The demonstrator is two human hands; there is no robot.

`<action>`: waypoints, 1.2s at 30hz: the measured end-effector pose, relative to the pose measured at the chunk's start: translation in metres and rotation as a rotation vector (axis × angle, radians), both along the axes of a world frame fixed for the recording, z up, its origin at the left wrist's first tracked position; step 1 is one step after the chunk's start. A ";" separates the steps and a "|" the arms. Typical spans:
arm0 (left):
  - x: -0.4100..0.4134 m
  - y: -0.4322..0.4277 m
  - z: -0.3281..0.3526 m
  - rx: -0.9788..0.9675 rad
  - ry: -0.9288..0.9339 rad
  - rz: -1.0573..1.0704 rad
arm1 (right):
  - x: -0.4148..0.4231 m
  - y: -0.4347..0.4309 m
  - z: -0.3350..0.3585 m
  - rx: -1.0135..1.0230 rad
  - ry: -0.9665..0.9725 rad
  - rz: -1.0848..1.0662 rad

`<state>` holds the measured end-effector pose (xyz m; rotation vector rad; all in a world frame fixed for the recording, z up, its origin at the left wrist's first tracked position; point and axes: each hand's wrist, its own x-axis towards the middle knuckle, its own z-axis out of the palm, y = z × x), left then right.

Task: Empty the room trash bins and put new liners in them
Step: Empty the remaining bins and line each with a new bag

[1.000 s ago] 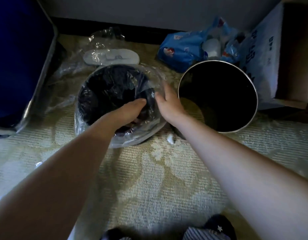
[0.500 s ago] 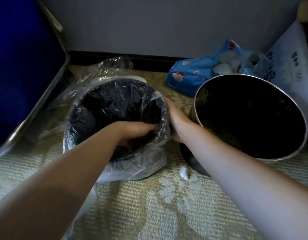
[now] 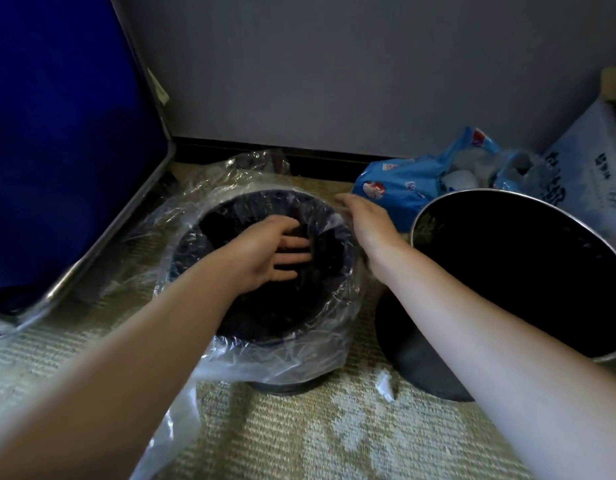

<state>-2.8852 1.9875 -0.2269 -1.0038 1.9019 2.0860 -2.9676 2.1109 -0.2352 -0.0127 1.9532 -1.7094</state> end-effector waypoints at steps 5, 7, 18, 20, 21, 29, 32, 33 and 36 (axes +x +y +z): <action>-0.024 0.015 -0.023 0.100 -0.030 0.043 | 0.006 0.003 -0.005 0.075 -0.096 0.170; -0.027 0.019 -0.036 0.082 -0.123 0.016 | 0.011 0.006 -0.007 0.059 -0.223 0.170; -0.022 0.012 0.015 -0.619 0.075 -0.176 | -0.011 0.032 0.021 0.140 0.385 -0.012; -0.024 0.021 0.033 -0.696 0.167 -0.281 | -0.017 0.043 0.030 0.185 0.484 0.029; -0.027 0.027 0.041 -0.726 0.216 -0.347 | -0.018 0.049 0.036 0.213 0.538 0.065; -0.068 0.095 0.055 -1.003 0.223 -0.697 | -0.035 0.138 0.057 0.850 1.112 0.112; -0.082 0.116 0.049 -1.062 0.023 -0.775 | -0.047 0.179 0.053 1.003 1.112 0.099; -0.086 0.121 0.046 -1.032 -0.017 -0.802 | -0.050 0.191 0.050 1.054 1.104 0.101; -0.088 0.128 0.038 -0.947 -0.127 -0.804 | -0.055 0.220 0.038 1.208 1.037 0.115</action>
